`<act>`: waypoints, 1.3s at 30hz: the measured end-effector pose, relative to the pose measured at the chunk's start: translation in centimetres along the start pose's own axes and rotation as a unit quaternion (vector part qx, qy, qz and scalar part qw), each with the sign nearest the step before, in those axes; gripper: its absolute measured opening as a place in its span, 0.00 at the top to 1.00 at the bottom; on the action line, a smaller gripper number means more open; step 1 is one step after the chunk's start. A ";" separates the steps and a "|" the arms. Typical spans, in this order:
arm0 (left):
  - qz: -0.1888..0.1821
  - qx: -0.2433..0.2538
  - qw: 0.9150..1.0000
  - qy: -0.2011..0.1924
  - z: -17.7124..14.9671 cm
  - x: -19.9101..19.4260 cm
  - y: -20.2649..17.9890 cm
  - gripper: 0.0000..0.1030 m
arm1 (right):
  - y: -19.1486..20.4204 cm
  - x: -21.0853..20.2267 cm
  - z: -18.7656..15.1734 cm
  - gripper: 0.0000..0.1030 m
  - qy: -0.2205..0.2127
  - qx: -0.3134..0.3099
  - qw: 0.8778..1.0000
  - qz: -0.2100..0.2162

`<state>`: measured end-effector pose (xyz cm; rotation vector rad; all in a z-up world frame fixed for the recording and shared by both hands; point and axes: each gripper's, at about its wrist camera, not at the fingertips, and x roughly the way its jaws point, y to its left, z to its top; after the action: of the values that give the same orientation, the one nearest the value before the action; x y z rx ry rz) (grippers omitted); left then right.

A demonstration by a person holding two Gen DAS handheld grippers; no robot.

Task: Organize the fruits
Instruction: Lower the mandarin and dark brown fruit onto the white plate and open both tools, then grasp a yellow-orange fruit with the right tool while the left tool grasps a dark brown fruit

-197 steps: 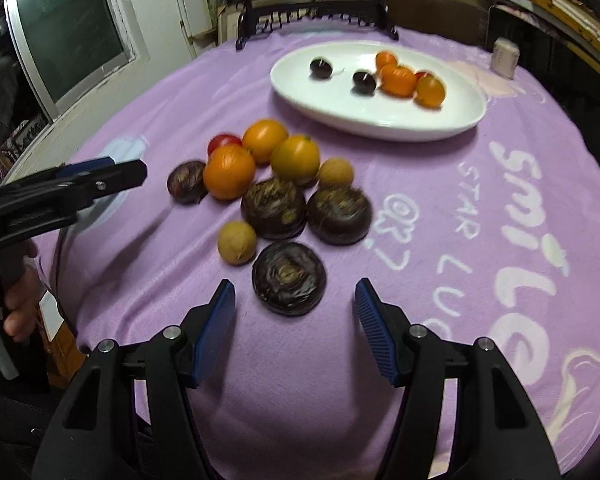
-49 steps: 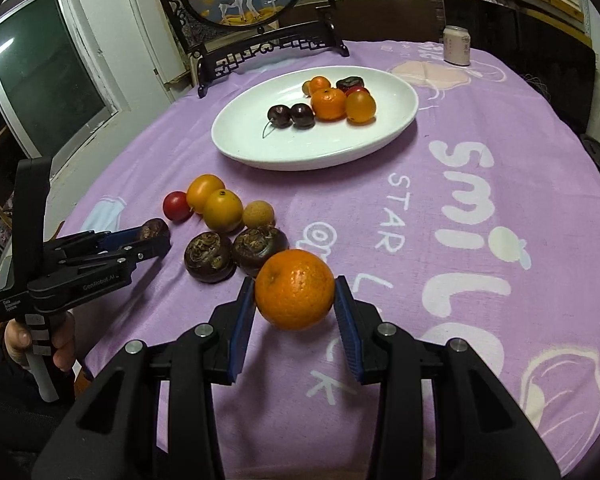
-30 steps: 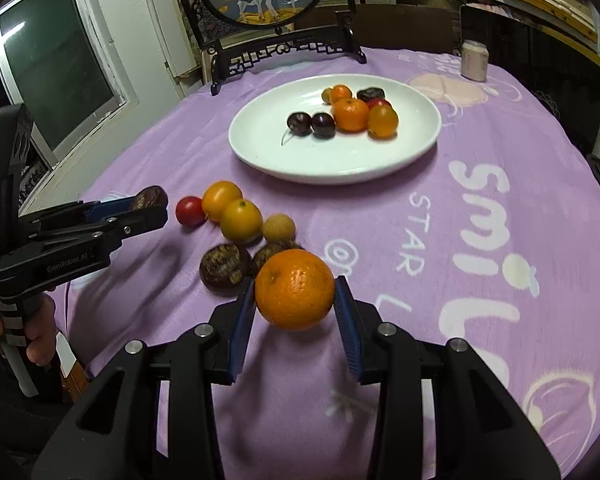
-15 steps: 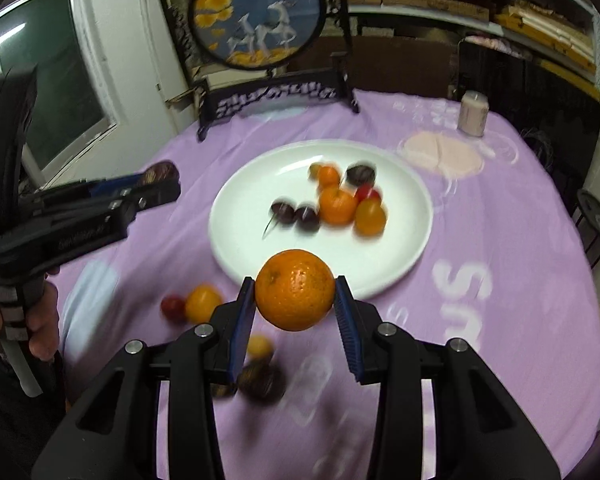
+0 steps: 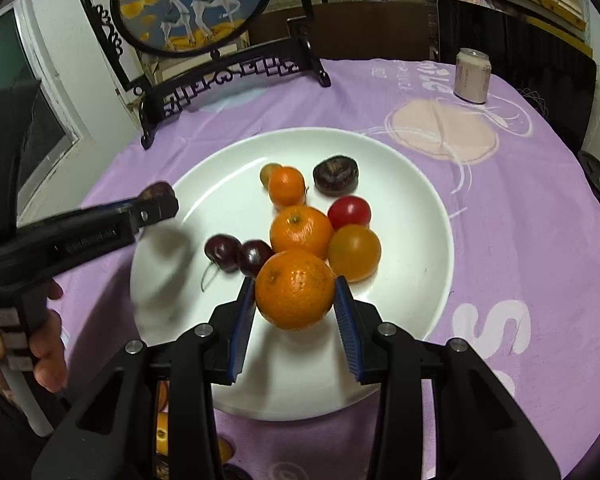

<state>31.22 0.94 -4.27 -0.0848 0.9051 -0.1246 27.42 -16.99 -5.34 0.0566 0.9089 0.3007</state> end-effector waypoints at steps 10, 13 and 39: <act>-0.006 0.023 0.999 -0.039 -1.1 -2.2 -1.3 0.36 | -0.5 -0.5 -0.5 0.38 -0.039 -0.002 0.999 -0.037; 0.002 0.027 0.998 -0.058 -1.8 -3.3 -1.5 0.36 | -0.5 -1.3 -0.7 0.38 -0.067 -0.006 0.997 -0.036; 0.012 -0.031 0.998 -0.048 -16.9 -12.4 6.3 0.31 | 9.1 -3.6 -9.7 0.40 0.025 -0.128 0.990 0.062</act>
<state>10.81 8.64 -5.80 -0.1362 0.8133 -0.0685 15.60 -10.08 -6.96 -0.1328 0.9120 0.5340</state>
